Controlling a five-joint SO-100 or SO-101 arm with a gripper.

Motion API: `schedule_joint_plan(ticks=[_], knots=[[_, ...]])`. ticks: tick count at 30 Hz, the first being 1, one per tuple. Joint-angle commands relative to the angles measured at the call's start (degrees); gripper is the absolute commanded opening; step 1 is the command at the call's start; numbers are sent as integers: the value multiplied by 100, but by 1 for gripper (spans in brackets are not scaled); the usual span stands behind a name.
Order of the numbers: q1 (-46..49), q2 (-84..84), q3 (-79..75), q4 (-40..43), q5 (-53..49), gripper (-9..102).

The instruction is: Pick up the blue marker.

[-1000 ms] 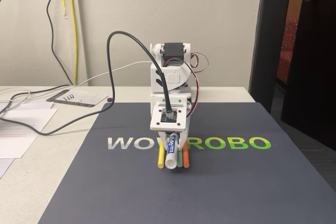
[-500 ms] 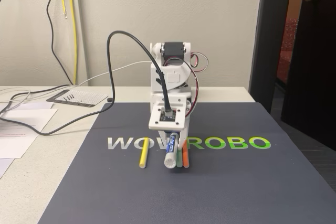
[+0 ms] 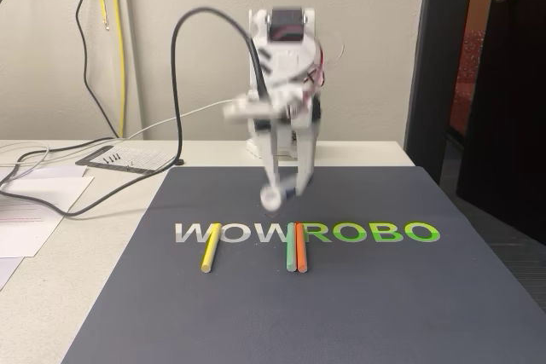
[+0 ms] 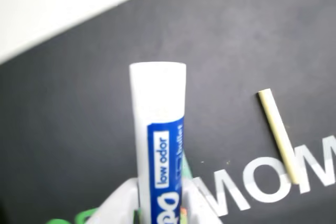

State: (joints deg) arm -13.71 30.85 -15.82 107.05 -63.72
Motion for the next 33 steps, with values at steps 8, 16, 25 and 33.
schedule_joint_plan(ticks=[8,16,25,33], knots=[[-299,1617,-237,923,2566,0],[-246,2364,-264,1002,4219,0],[-158,3059,-229,1028,5687,0],[-26,4157,694,1028,6100,0]])
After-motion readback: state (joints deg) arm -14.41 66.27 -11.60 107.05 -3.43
